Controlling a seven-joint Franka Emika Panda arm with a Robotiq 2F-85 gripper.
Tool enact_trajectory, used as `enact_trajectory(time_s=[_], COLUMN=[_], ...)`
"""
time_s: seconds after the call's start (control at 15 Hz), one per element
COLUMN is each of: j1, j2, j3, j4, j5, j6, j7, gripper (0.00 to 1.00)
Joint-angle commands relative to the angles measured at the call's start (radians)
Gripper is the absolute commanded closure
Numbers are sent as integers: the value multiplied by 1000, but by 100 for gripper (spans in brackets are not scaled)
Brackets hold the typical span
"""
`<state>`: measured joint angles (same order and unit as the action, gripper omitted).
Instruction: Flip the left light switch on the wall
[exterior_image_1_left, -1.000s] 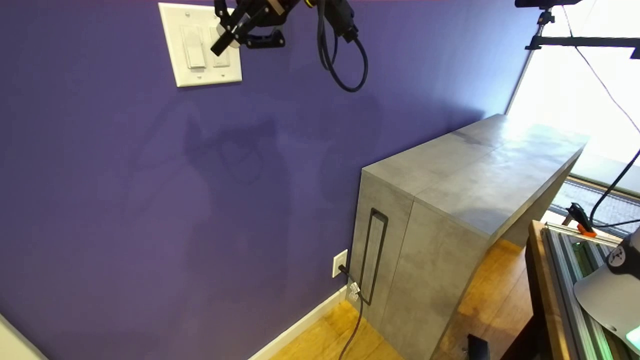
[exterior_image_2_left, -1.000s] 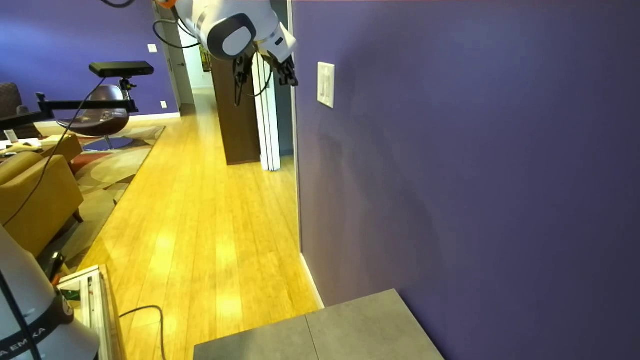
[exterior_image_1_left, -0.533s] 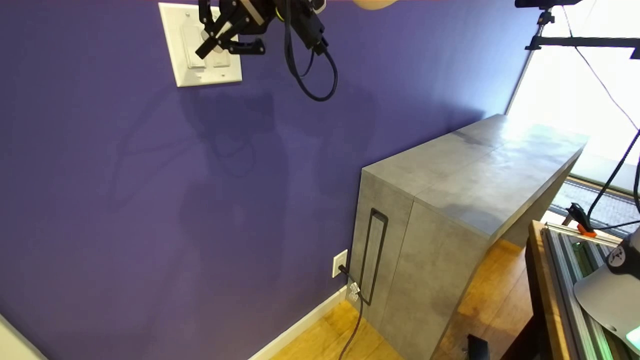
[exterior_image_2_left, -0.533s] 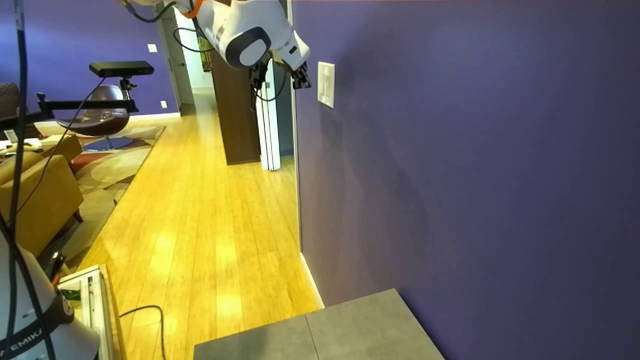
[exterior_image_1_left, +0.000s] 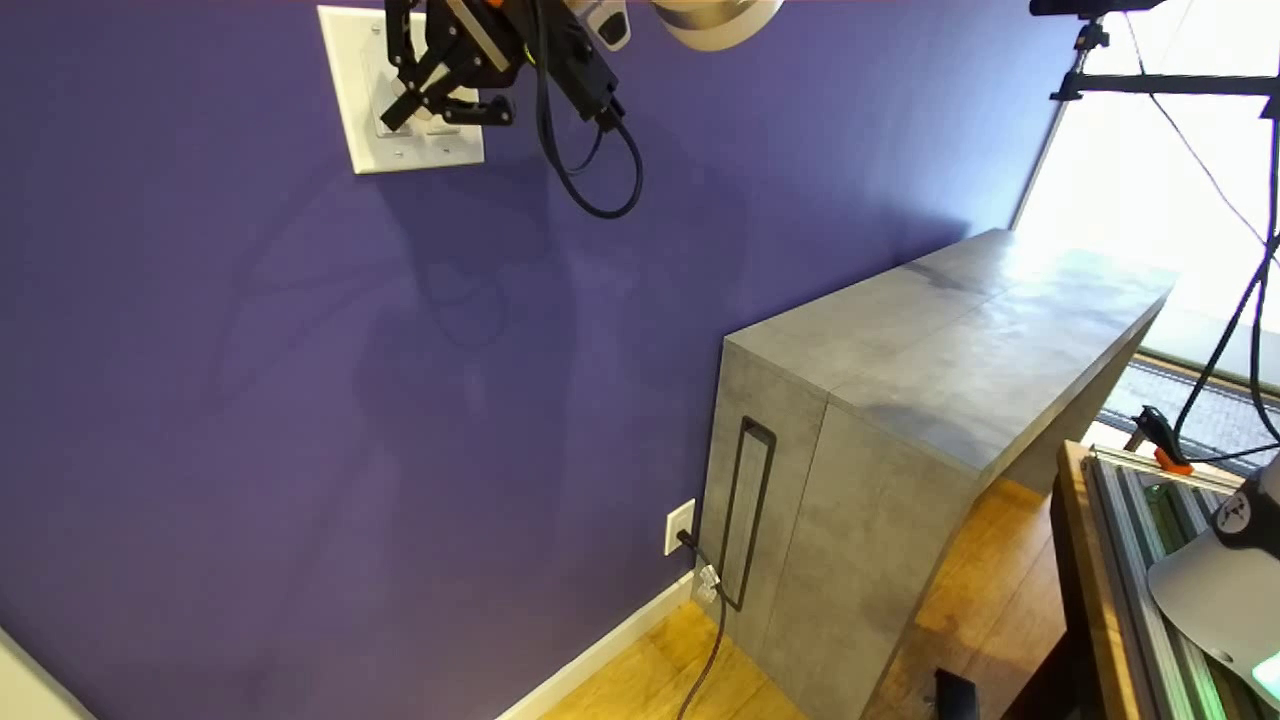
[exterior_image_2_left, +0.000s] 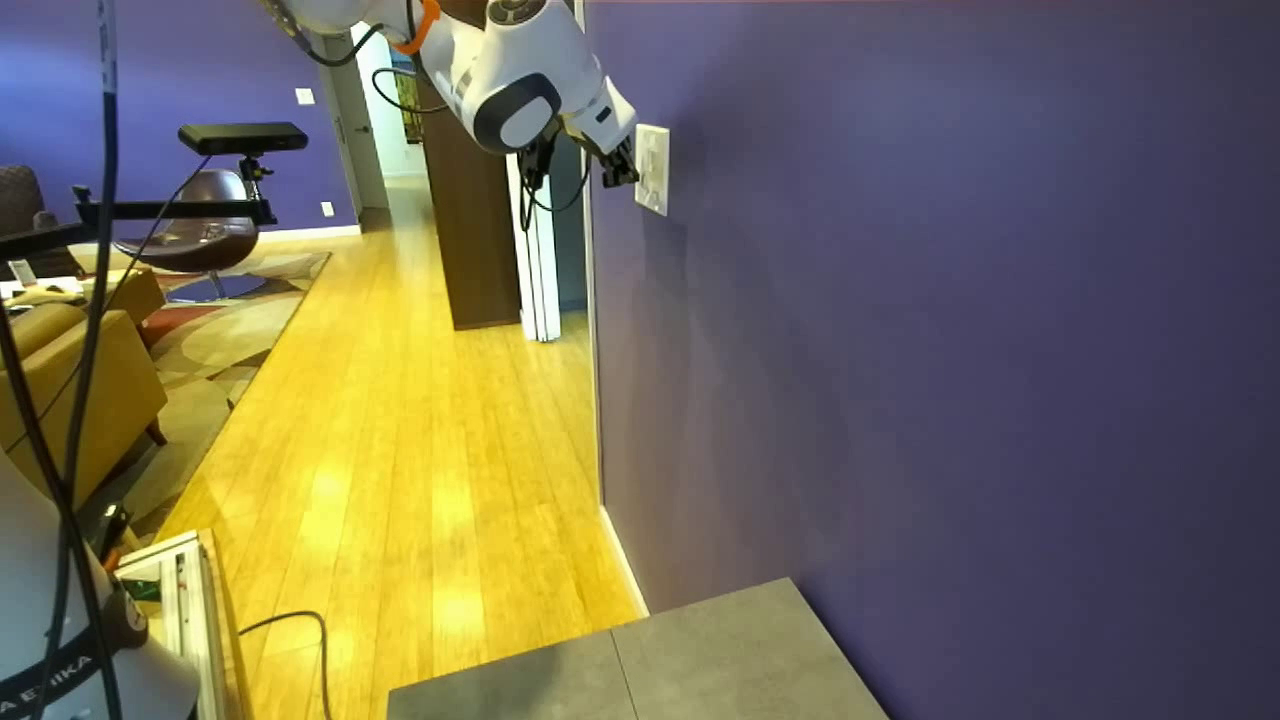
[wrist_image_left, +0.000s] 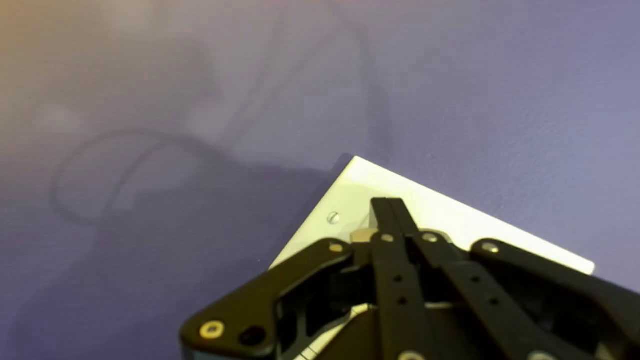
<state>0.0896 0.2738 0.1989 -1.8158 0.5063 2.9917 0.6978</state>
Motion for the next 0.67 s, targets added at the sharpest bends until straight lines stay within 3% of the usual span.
enact_trajectory(time_s=[0.0,0.2,0.27,0.33,0.4,0.53,0.6], j1=[19,18,-9,-23,33,46,39], j2=[31,36,34,21,-16,-73,-109], j3=[-22,-14,19,40,-43,-58,-40], j4=[41,47,49,54,4,-24,-24], j5=[11,22,26,27,-89,-167,-123], j6=[25,26,-5,-111,-188,-328,-416], j7=[-5,-10,-24,-48,51,85,17], gripper=[99,99,99,99,97,97,73])
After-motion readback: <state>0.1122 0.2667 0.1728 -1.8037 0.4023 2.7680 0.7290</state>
